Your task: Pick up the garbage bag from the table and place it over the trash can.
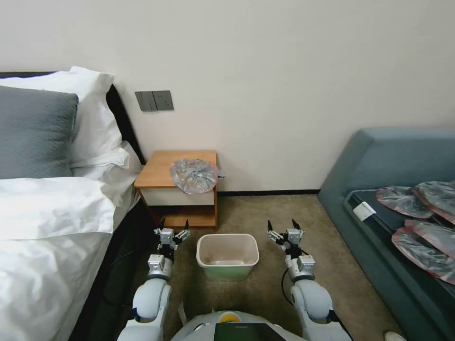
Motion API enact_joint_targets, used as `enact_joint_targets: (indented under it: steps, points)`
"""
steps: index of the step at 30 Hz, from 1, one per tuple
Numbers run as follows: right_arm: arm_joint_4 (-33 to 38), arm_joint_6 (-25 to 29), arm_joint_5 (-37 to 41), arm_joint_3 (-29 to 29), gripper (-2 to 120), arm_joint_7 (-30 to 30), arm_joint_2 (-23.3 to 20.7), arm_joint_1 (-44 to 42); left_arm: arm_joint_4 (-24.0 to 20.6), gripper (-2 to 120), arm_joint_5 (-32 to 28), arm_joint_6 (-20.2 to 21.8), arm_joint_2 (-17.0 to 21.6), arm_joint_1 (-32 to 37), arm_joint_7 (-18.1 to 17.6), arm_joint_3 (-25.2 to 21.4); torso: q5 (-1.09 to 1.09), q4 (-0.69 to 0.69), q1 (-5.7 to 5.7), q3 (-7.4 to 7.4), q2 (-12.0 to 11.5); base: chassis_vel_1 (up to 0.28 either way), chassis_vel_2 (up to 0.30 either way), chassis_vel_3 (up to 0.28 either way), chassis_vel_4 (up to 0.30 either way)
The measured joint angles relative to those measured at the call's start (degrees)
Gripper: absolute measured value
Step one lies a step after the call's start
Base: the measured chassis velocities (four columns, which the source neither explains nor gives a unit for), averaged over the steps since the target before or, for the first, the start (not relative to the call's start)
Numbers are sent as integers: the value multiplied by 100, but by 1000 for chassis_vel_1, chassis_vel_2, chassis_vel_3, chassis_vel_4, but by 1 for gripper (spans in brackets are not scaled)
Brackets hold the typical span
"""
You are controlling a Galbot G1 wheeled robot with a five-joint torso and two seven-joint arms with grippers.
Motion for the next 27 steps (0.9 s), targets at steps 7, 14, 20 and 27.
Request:
enact_joint_targets:
  steps: [7,14,20,27]
  points:
    - [0,0,0,0,100,0,0,0,0,96,0,0,0,0,0,0,0,0,0,0,0,0,0,0,0]
    - [0,0,0,0,100,0,0,0,0,96,0,0,0,0,0,0,0,0,0,0,0,0,0,0,0]
    - [0,0,0,0,100,0,0,0,0,96,0,0,0,0,0,0,0,0,0,0,0,0,0,0,0]
    - [0,0,0,0,100,0,0,0,0,96,0,0,0,0,0,0,0,0,0,0,0,0,0,0,0]
